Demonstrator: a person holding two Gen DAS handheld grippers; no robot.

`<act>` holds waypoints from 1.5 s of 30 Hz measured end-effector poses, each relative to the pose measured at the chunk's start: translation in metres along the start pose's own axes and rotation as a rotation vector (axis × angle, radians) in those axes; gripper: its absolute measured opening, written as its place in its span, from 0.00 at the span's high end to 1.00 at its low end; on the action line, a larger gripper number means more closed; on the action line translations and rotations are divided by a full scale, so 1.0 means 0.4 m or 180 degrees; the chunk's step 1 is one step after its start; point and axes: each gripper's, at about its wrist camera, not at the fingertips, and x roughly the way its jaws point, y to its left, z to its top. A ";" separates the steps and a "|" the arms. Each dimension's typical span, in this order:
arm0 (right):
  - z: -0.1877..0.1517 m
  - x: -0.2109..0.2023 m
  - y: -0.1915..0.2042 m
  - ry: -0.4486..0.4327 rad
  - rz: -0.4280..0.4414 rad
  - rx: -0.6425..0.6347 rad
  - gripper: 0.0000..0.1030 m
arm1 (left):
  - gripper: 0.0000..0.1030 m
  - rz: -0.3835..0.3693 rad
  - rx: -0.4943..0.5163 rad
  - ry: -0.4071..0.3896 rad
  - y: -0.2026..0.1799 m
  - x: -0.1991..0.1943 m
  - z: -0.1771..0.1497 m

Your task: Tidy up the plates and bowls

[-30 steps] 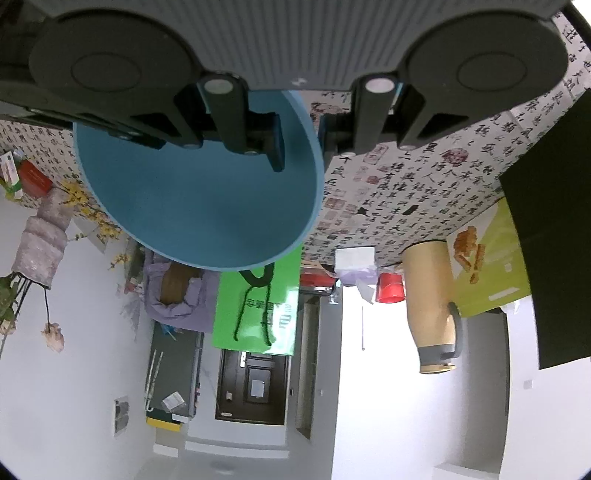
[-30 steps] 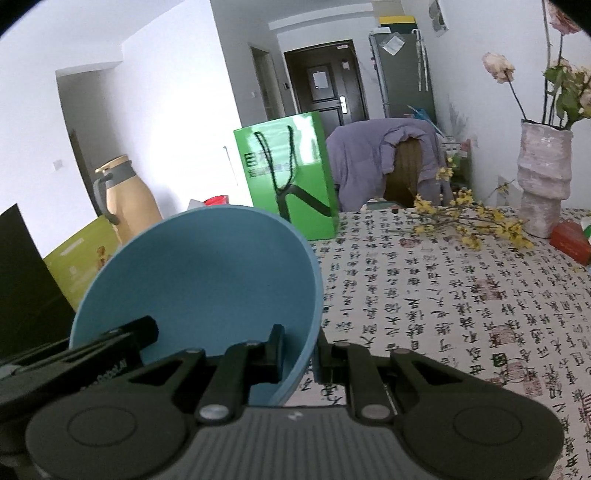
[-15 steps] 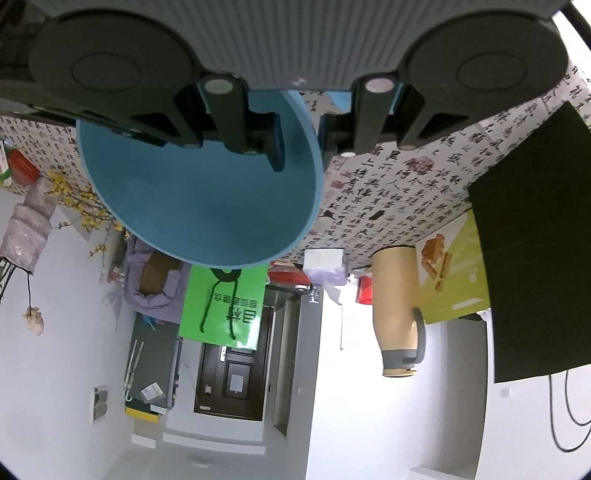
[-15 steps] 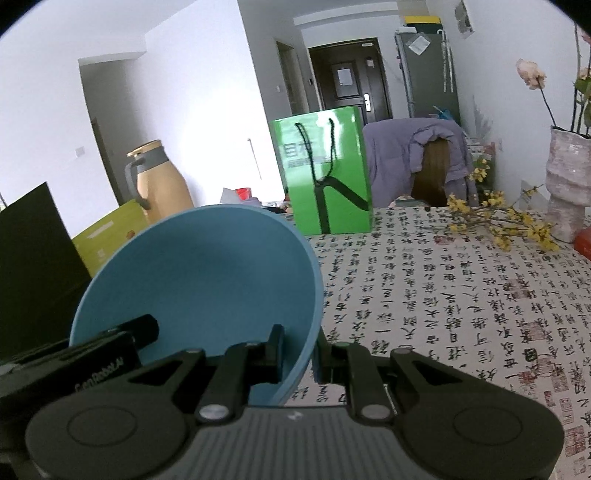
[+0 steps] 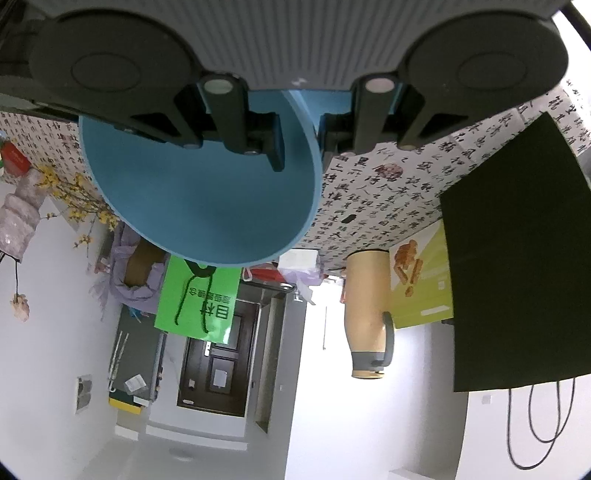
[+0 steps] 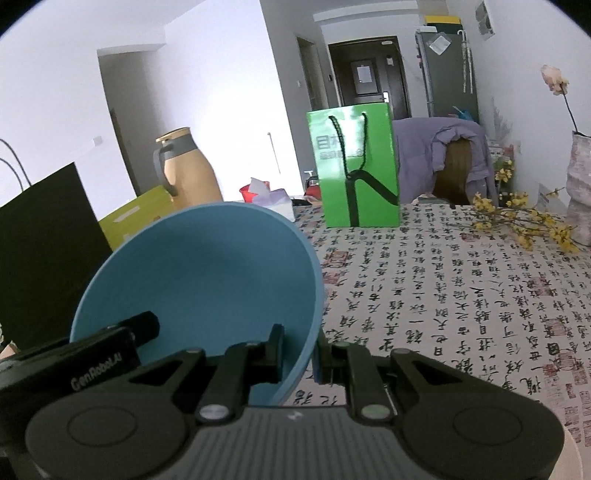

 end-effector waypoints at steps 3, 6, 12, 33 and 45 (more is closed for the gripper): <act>-0.004 0.000 0.014 0.0013 0.0031 -0.0009 0.86 | 0.84 0.0016 -0.0025 -0.0004 0.017 -0.006 -0.003; -0.008 -0.001 0.032 0.0013 0.0048 -0.0039 0.86 | 0.84 0.0035 -0.0050 -0.0010 0.032 -0.014 -0.006; -0.019 0.002 0.061 0.0040 0.0092 -0.0078 0.86 | 0.84 0.0066 -0.0094 -0.0001 0.064 -0.021 -0.011; -0.053 0.035 0.135 0.0209 0.0215 -0.0221 0.86 | 0.84 0.0161 -0.0241 0.0097 0.159 -0.026 -0.039; -0.069 0.077 0.163 0.0315 0.0184 -0.0395 0.86 | 0.84 0.0190 -0.0304 0.0255 0.202 0.008 -0.066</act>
